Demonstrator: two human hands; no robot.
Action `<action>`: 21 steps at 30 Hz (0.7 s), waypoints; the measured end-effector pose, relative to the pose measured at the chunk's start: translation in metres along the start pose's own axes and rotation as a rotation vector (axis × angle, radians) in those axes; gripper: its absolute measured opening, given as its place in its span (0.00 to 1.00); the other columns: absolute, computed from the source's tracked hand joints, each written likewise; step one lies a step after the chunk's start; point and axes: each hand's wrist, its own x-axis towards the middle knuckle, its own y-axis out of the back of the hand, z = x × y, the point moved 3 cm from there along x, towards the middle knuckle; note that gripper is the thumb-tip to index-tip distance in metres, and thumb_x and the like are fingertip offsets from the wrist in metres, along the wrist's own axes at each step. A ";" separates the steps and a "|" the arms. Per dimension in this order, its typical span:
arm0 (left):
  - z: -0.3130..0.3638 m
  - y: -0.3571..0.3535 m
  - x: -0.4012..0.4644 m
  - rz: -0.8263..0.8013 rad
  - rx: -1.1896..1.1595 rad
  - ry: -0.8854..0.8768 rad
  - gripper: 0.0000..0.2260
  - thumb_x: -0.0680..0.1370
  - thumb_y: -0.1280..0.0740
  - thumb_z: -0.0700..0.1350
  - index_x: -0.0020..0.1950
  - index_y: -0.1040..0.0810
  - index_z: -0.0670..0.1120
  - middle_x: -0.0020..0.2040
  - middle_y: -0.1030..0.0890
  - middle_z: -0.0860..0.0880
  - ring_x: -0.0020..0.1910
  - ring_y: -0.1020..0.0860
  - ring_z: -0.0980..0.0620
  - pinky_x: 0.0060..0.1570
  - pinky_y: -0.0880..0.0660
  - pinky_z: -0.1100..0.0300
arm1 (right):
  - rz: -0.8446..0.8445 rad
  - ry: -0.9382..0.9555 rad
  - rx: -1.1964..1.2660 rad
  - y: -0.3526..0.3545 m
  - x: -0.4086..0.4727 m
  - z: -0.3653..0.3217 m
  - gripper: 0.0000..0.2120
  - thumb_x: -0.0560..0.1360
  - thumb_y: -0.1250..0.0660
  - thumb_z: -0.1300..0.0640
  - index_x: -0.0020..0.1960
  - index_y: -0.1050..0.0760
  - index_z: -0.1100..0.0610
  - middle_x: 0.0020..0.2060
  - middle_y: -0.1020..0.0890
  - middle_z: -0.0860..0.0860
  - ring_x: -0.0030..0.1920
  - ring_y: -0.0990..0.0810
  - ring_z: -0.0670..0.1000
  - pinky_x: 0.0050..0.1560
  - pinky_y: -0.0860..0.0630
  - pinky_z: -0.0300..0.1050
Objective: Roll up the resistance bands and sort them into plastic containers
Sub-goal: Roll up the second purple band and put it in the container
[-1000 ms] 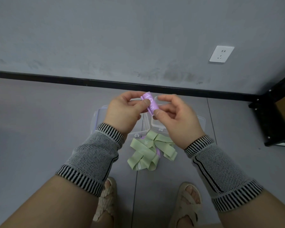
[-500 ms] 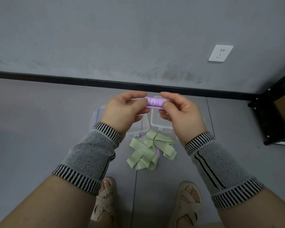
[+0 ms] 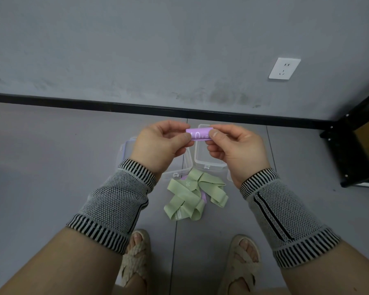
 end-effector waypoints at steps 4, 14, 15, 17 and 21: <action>-0.002 0.001 0.002 0.011 0.026 -0.005 0.06 0.73 0.30 0.36 0.45 0.20 0.46 0.39 0.16 0.46 0.39 0.17 0.54 0.37 0.22 0.65 | 0.008 0.005 -0.015 0.000 0.000 0.001 0.05 0.74 0.31 0.61 0.50 0.19 0.57 0.35 0.17 0.54 0.33 0.20 0.46 0.38 0.21 0.40; 0.001 0.002 -0.001 0.026 0.066 -0.020 0.06 0.74 0.31 0.36 0.45 0.21 0.47 0.38 0.17 0.49 0.36 0.18 0.58 0.32 0.24 0.68 | 0.065 0.022 -0.016 -0.005 -0.004 0.003 0.04 0.73 0.29 0.61 0.46 0.20 0.54 0.35 0.17 0.53 0.33 0.19 0.45 0.39 0.21 0.39; 0.001 0.003 -0.001 0.035 0.066 -0.019 0.06 0.74 0.31 0.36 0.44 0.21 0.47 0.37 0.17 0.50 0.35 0.18 0.58 0.32 0.24 0.68 | 0.077 0.032 -0.011 -0.005 -0.005 0.003 0.03 0.73 0.29 0.61 0.45 0.20 0.54 0.35 0.17 0.53 0.33 0.19 0.45 0.39 0.21 0.39; 0.001 0.004 -0.002 0.052 0.064 -0.019 0.06 0.74 0.31 0.36 0.44 0.21 0.48 0.36 0.17 0.51 0.35 0.18 0.58 0.33 0.24 0.67 | 0.094 0.040 0.002 -0.007 -0.007 0.003 0.03 0.72 0.29 0.61 0.45 0.19 0.54 0.34 0.17 0.53 0.33 0.19 0.46 0.39 0.21 0.39; 0.002 0.007 -0.006 0.071 0.054 -0.020 0.06 0.74 0.30 0.37 0.44 0.21 0.47 0.37 0.17 0.49 0.36 0.17 0.57 0.35 0.24 0.66 | 0.087 0.030 0.012 -0.011 -0.012 0.002 0.04 0.72 0.28 0.61 0.47 0.19 0.55 0.34 0.17 0.52 0.34 0.19 0.46 0.41 0.20 0.40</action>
